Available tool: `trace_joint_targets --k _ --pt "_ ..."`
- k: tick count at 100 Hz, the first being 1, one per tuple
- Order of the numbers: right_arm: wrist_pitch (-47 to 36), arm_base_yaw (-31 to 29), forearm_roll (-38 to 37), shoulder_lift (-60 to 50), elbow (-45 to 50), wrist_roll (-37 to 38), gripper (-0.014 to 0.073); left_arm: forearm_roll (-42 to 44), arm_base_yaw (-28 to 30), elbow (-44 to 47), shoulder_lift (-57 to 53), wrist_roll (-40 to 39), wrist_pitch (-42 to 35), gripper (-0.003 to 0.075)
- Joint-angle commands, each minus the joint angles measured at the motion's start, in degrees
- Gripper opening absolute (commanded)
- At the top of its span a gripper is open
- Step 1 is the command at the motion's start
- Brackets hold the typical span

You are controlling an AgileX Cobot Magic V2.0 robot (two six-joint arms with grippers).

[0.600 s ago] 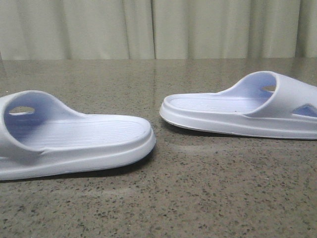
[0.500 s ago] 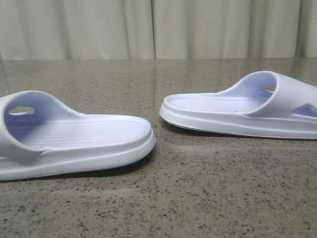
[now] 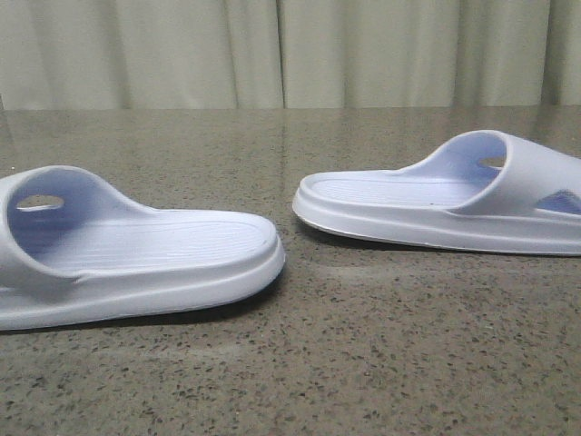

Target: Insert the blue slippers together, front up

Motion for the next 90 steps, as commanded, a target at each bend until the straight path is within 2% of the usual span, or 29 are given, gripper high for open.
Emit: trace_joint_targets --k 1,90 --pt "-4.38 0.08 0.01 -0.93 1.22 0.0 -0.0107 -0.39 -0.43 0.62 -1.71 -0.48 -4.74 0.0016" --pt "-4.94 0.08 0.01 -0.93 1.22 0.0 -0.0107 -0.39 -0.43 0.62 -1.71 -0.48 -4.74 0.0016"
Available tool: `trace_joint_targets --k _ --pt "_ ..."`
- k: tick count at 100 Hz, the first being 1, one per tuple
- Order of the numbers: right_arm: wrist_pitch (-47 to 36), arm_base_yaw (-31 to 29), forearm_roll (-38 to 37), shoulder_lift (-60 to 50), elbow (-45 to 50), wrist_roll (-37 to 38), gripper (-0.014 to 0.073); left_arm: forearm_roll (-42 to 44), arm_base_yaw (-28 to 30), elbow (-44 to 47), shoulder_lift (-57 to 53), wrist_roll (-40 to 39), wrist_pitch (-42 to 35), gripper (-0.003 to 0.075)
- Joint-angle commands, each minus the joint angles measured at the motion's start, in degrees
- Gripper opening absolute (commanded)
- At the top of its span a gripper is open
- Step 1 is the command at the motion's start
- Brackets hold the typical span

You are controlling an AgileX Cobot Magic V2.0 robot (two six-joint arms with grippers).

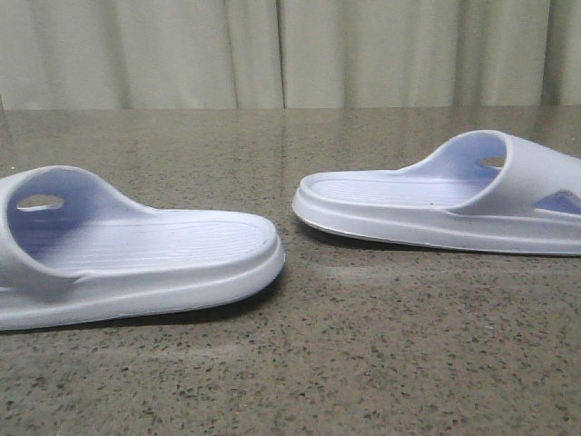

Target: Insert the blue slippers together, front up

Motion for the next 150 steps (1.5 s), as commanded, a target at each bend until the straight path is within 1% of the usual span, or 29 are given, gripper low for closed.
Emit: trace_joint_targets --k 1,20,37,44,52,62,67,78,91,103,116,130,143,150 --pt "-4.94 0.08 0.01 -0.93 1.22 0.0 -0.0107 -0.39 -0.43 0.62 -1.71 -0.48 -4.74 0.0016" --pt "-4.94 0.08 0.01 -0.93 1.22 0.0 -0.0107 -0.39 -0.43 0.62 -1.71 -0.48 -5.51 0.0016" --pt "-8.05 0.08 0.5 -0.93 1.22 0.0 -0.0107 -0.69 -0.43 0.62 -1.71 -0.48 -7.01 0.0016" --pt "-8.86 0.08 1.08 -0.93 1.12 0.0 -0.0107 -2.95 -0.43 0.62 -1.71 -0.48 -8.65 0.0015" --pt "-8.98 0.08 1.78 -0.93 0.72 0.0 -0.0106 -8.44 -0.43 0.35 -1.71 -0.48 -10.32 0.0015" --pt "-8.04 0.08 1.78 -0.74 -1.21 0.0 -0.0106 -13.71 -0.43 -1.06 -1.71 -0.48 -9.84 0.0015" --pt "-6.34 0.08 1.78 -0.74 -2.81 0.0 -0.0106 -15.68 -0.43 -2.43 -1.71 -0.48 -8.63 0.0015" --pt "0.39 0.08 1.78 -0.69 -7.64 0.0 -0.0106 -20.13 -0.43 -6.1 -1.36 -0.48 -5.66 0.0015" --pt "6.31 0.08 3.64 -0.69 -13.79 0.0 -0.0106 -20.81 -0.43 -12.24 1.18 -0.48 -2.18 0.0015" --pt "10.5 0.08 4.86 0.43 -19.43 0.0 -0.0106 -23.03 -0.43 -19.18 6.78 -0.48 2.51 0.0015" --pt "14.82 0.08 7.74 5.59 -25.67 0.0 -0.0106 -24.97 -0.43 -27.48 14.78 -0.48 9.63 0.0015" --pt "19.93 0.08 13.05 12.44 -32.39 0.0 -0.0106 -26.6 -0.43 -34.77 22.38 -0.48 15.77 0.0015" --pt "26.55 0.08 15.01 17.84 -37.44 0.0 -0.0106 -26.69 -0.43 -37.28 26.32 -0.48 17.41 0.0016" --pt "28.2 0.08 15.24 19.99 -38.42 0.0 -0.0106 -26.69 -0.43 -37.28 27.23 -0.48 17.65 0.0016"
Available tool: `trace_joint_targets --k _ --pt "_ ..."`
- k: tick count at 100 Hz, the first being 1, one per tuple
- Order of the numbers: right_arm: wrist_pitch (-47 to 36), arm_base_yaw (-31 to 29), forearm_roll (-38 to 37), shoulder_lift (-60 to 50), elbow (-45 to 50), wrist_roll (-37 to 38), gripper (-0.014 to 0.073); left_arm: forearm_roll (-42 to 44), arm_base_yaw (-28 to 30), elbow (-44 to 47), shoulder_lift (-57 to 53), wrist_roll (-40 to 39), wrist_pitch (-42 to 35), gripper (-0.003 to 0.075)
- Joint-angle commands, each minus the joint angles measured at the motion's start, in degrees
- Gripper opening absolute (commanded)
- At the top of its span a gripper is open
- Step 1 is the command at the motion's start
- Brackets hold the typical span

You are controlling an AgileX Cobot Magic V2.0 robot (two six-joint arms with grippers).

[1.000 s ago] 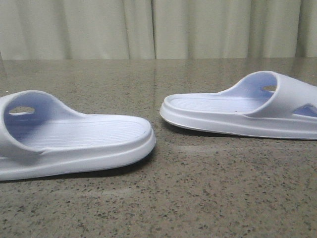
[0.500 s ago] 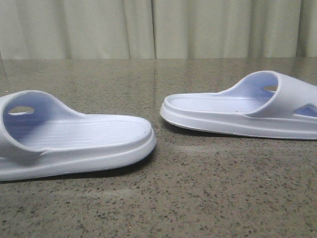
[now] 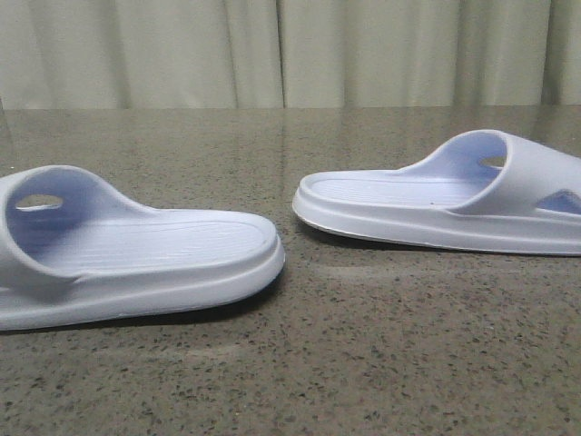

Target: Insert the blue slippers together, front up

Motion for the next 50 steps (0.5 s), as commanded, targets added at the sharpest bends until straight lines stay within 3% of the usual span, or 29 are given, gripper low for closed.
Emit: trace_joint_targets --k 1,11,19,26,38,50 --pt "-0.62 0.08 1.17 3.83 -3.27 0.0 -0.0106 -1.33 -0.43 -2.26 2.0 -0.48 -2.13 0.0017" --pt "-0.23 0.08 2.99 5.21 -3.27 0.0 -0.0095 -1.33 -0.43 -2.26 2.5 -0.48 -1.03 0.0038" --pt "-0.46 0.08 4.2 5.8 -3.27 0.0 -0.0035 -1.33 -0.43 -2.26 2.5 -0.48 -0.56 0.0124" --pt "-1.43 0.08 4.87 5.8 -3.27 0.0 0.0064 -1.33 -0.43 -2.26 2.5 -0.48 -0.29 0.0242" --pt "-2.88 0.08 5.08 5.8 -3.27 0.0 0.0306 -1.46 -0.43 -2.26 2.5 -0.48 0.04 0.0468" --pt "-3.16 0.08 5.08 5.8 -3.27 0.0 0.0433 -1.46 -0.43 -2.26 2.5 -0.48 0.2 0.0584"
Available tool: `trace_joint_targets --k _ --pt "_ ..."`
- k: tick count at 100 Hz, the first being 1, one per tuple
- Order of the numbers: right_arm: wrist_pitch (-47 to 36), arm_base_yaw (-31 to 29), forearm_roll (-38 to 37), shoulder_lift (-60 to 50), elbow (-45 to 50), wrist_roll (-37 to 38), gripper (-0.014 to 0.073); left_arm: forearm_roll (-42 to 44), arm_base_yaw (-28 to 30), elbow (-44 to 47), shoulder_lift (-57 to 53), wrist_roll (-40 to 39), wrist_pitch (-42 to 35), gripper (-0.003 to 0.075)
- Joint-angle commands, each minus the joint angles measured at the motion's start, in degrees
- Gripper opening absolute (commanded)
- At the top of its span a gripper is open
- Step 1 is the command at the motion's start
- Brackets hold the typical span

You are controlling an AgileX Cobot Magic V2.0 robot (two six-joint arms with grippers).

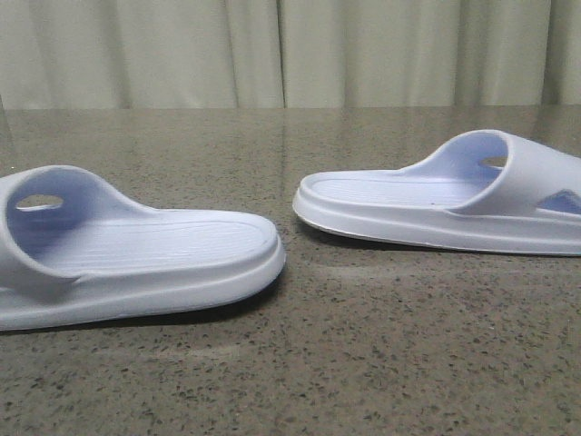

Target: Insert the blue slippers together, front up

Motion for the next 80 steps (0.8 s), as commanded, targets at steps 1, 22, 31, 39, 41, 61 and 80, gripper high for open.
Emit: trace_joint_targets --k 1,22,31,39,41,61,80 --pt "-4.93 0.08 0.78 0.99 -2.01 0.0 0.0435 -1.46 -0.43 -2.08 0.61 -0.48 -2.92 0.0586" --pt "-5.14 0.08 0.78 0.99 -2.01 0.0 0.0435 -1.09 -0.43 -0.7 0.61 -5.99 -1.1 0.0586" --pt "-5.14 0.08 0.78 0.99 -2.01 0.0 0.0435 -0.98 -0.43 1.78 0.61 -10.43 -1.1 0.0586" --pt "-5.14 0.08 0.78 0.99 -2.01 0.0 0.0435 -0.98 -0.43 4.41 0.61 -13.16 -1.1 0.0586" --pt "-5.14 0.08 0.78 0.99 -2.01 0.0 0.0435 -0.98 -0.43 5.09 0.61 -13.96 -1.1 0.0586" --pt "-5.14 0.08 0.78 0.99 -2.01 0.0 0.0435 -0.86 -0.33 11.11 0.61 -20.06 -3.84 0.0582" --pt "-4.7 0.08 0.78 0.99 -2.01 0.0 0.0435 -1.27 -0.1 14.58 0.61 -23.26 -6.3 0.0582"
